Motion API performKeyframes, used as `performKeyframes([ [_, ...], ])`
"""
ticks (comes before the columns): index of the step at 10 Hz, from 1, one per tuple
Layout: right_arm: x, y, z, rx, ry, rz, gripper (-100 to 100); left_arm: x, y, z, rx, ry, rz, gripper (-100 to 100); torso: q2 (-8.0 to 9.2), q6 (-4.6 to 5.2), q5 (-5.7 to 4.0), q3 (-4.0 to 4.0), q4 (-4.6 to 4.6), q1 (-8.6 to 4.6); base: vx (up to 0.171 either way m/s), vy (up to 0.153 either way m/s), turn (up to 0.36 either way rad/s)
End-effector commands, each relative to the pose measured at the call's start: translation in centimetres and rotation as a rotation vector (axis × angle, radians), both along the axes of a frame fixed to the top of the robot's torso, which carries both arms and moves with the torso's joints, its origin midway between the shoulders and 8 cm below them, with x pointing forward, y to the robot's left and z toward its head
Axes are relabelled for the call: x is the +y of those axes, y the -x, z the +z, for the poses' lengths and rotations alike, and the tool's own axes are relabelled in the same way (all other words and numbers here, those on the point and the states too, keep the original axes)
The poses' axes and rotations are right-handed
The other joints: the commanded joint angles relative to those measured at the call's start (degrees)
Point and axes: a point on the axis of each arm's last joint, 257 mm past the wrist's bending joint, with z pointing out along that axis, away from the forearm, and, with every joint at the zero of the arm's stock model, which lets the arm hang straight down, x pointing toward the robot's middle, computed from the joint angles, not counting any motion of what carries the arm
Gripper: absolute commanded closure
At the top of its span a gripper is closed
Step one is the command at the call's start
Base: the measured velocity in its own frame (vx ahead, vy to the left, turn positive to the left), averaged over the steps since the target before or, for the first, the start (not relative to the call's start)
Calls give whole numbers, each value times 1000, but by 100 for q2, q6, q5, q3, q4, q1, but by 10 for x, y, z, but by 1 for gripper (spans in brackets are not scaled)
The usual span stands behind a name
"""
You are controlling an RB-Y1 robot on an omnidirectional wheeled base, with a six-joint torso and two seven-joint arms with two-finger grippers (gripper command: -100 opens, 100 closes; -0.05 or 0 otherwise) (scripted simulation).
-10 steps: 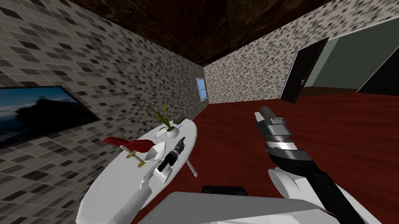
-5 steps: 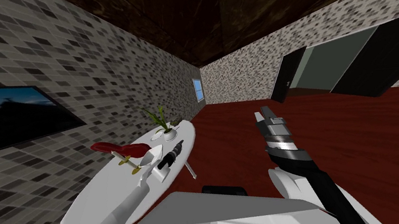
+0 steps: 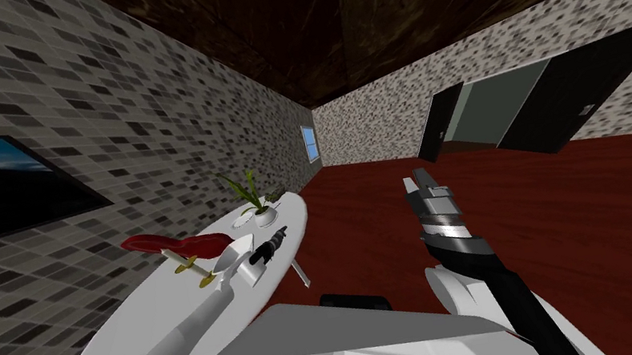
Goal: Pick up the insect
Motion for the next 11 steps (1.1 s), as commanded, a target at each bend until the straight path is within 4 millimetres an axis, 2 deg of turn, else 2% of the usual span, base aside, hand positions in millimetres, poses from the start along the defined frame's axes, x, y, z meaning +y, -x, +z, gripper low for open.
performKeyframes([
  [1,0,0,0,0,0,0,0,10,6,-6,34,-27,18,-100,0,0,0,0,0,0,5,32,-86],
  [2,0,0,0,0,0,0,0,25,11,-13,74,-67,35,-100,1,-2,0,0,0,-1,7,33,-131],
  [3,0,0,0,0,0,0,0,27,13,-15,83,-71,42,-100,0,-1,0,0,0,0,7,29,-61],
  [4,0,0,0,0,0,0,0,44,19,-22,125,-111,62,-100,0,-3,0,0,0,-2,11,28,-117],
  [5,0,0,0,0,0,0,0,45,20,-23,130,-114,66,-100,-2,0,0,-1,0,-2,9,26,-73],
  [7,0,0,0,0,0,0,0,74,34,-34,206,-186,101,-100,-2,-1,-1,-1,-1,-3,16,32,-161],
  [8,0,0,0,0,0,0,0,77,37,-36,219,-191,111,-100,-6,0,0,-4,-1,0,17,32,-68],
  [11,0,0,0,0,0,0,0,114,62,-50,332,-279,165,-100,-11,0,0,-6,-2,-4,31,25,-155],
])
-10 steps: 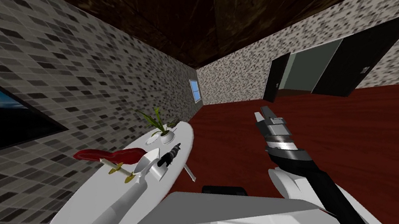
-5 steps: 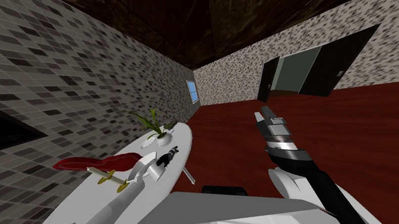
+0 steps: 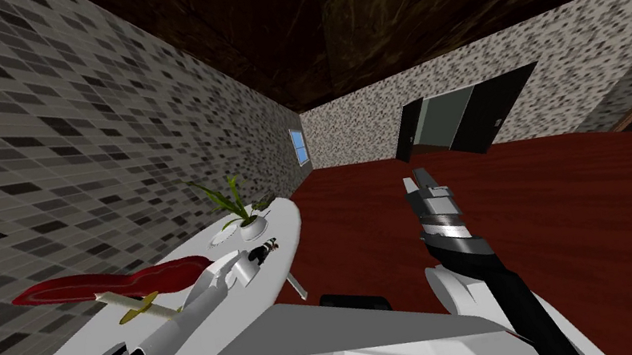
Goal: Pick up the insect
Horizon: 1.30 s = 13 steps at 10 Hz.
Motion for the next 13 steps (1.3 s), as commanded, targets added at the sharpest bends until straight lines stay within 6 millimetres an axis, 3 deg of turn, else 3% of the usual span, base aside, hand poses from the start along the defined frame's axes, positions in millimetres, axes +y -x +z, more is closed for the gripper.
performKeyframes([
  [1,0,0,0,0,0,0,0,21,18,-9,64,-42,33,-100,0,0,0,0,0,0,48,24,-168],
  [4,0,0,0,0,0,0,0,28,51,-35,163,-65,60,-100,-6,-2,0,-4,-2,-3,71,14,-126],
  [5,0,0,0,0,0,0,0,28,42,-29,137,-63,55,-100,-21,1,-1,-12,-4,-12,55,-3,-31],
  [6,0,0,0,0,0,0,0,28,44,-30,143,-64,56,0,-10,-3,-3,-6,-3,-13,8,0,6],
  [7,0,0,0,0,0,0,0,34,45,-35,140,-63,72,-100,5,-3,-3,2,1,-12,-7,8,-122],
  [12,0,0,0,0,0,0,0,44,48,-42,139,-62,99,-100,22,-3,-1,13,5,-5,-19,18,-75],
  [13,0,0,0,0,0,0,0,44,48,-42,138,-62,99,100,20,-5,-2,11,4,-8,-4,3,19],
])
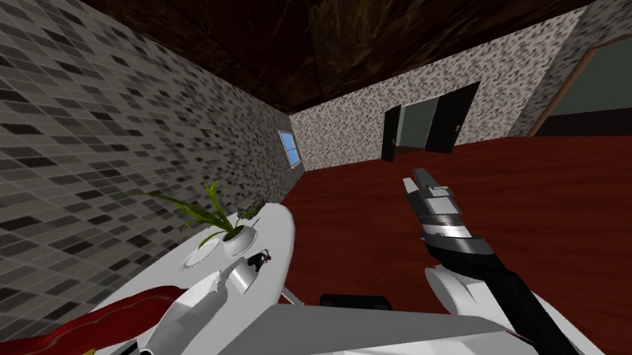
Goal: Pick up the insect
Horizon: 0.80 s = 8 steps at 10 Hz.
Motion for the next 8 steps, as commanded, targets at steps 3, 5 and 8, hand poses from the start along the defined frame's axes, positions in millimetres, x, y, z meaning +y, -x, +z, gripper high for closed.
performKeyframes([
  [3,0,0,0,0,0,0,0,-1,-1,0,-3,3,2,100,-1,-1,-2,-2,-4,-2,0,0,0],
  [5,0,0,0,0,0,0,0,-1,-1,0,-4,3,2,0,-1,-1,-3,-3,-5,-3,0,0,0],
  [8,0,0,0,0,0,0,0,-9,-4,7,-2,2,-23,100,-5,-4,-6,-6,-7,-12,15,-16,88],
])
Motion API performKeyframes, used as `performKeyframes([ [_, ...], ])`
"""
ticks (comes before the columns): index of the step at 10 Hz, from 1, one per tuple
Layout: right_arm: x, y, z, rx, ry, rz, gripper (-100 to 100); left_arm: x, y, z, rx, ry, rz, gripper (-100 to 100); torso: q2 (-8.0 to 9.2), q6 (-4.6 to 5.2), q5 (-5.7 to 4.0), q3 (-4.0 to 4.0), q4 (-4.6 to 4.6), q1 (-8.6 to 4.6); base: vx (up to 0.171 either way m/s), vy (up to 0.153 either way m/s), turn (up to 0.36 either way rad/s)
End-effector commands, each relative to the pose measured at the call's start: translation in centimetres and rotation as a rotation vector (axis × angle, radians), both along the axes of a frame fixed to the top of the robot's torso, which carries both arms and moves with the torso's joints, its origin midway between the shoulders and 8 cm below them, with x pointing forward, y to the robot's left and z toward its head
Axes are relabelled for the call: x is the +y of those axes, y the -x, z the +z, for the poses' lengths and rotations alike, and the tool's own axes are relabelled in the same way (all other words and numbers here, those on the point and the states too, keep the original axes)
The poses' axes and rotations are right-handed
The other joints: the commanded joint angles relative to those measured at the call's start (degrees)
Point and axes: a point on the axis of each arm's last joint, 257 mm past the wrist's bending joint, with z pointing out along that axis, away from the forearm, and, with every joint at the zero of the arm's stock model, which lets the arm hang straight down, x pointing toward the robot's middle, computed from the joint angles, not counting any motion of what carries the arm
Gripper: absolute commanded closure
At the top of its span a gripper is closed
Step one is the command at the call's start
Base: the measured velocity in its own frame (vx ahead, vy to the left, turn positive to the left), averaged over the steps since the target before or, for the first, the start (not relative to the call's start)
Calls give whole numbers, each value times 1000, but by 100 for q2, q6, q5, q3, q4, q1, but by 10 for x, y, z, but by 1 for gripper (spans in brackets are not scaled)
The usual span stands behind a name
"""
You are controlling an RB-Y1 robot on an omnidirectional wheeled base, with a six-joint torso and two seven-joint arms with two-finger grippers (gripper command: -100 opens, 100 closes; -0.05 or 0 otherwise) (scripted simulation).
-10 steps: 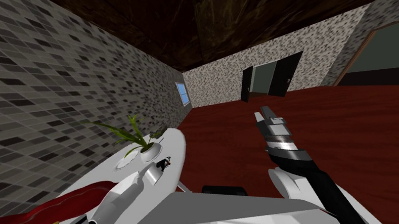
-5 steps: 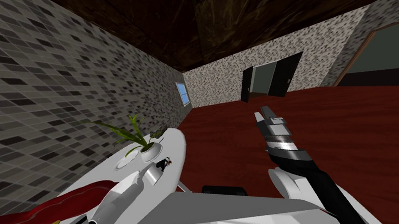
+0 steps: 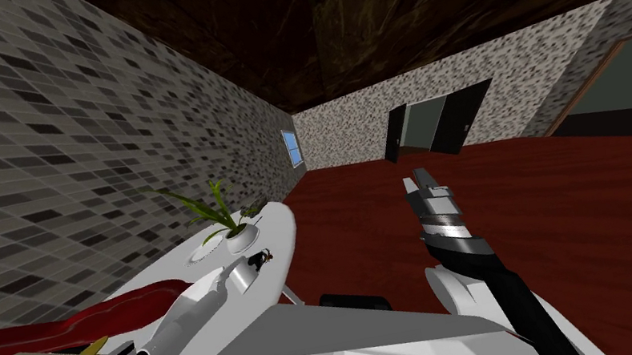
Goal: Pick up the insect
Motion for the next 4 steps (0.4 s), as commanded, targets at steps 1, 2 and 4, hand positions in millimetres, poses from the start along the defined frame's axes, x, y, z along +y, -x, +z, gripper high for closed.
performKeyframes([
  [1,0,0,0,0,0,0,0,-6,-2,5,2,1,-14,100,0,0,0,0,0,0,16,-17,83],
  [2,0,0,0,0,0,0,0,-10,-2,8,4,1,-25,100,0,-1,0,0,0,-1,19,-19,107],
  [4,0,0,0,0,0,0,0,-7,-2,8,3,1,-20,0,1,1,1,0,0,3,4,-5,12],
])
